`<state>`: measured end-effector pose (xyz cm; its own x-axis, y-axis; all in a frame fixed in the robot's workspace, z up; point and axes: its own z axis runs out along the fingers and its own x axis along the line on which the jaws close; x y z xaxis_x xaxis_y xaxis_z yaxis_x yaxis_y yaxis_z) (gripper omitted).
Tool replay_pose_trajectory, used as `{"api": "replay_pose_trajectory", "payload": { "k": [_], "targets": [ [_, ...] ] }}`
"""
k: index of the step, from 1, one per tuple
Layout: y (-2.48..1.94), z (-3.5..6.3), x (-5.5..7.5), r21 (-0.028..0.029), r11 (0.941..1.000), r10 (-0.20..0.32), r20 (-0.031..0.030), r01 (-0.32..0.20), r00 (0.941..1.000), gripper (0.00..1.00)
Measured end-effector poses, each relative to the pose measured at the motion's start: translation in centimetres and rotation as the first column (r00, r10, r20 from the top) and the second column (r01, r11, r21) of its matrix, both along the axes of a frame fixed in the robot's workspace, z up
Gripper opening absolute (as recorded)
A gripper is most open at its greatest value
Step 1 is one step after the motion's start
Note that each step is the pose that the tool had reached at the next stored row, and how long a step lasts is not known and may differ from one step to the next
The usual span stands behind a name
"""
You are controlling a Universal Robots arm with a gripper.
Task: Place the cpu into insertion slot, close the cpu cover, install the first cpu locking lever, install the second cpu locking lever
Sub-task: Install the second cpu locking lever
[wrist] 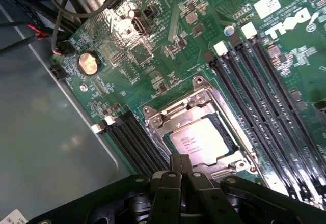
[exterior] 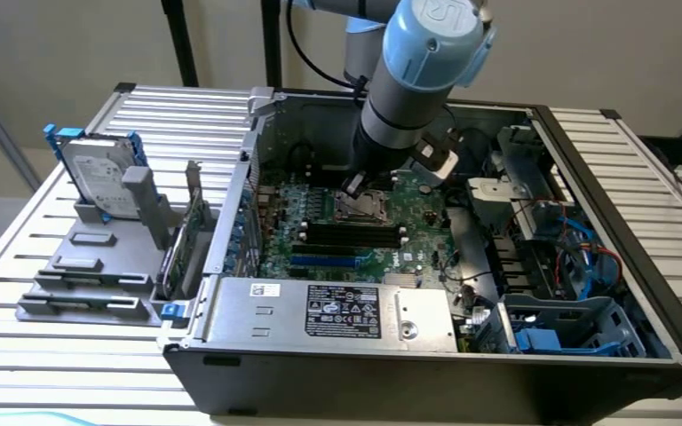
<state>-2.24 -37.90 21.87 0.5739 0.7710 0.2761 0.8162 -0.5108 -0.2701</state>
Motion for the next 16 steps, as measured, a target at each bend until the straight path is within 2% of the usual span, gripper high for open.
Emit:
{"api": "replay_pose_trajectory", "payload": {
  "k": [4,9,13,16],
  "targets": [
    [-1.12,0.81,0.0,-0.0001,1.0000,-0.002,-0.0008,0.002,1.0000,0.11],
    [-2.76,1.67,-0.1,0.0000,1.0000,-0.002,-0.0008,0.002,1.0000,0.11],
    [-4.02,1.97,-0.5,-0.0008,1.0000,-0.002,-0.0007,0.002,1.0000,0.11],
    [-4.78,2.08,-1.0,-0.0013,1.0000,-0.002,-0.0008,0.002,1.0000,0.11]
  ]
}}
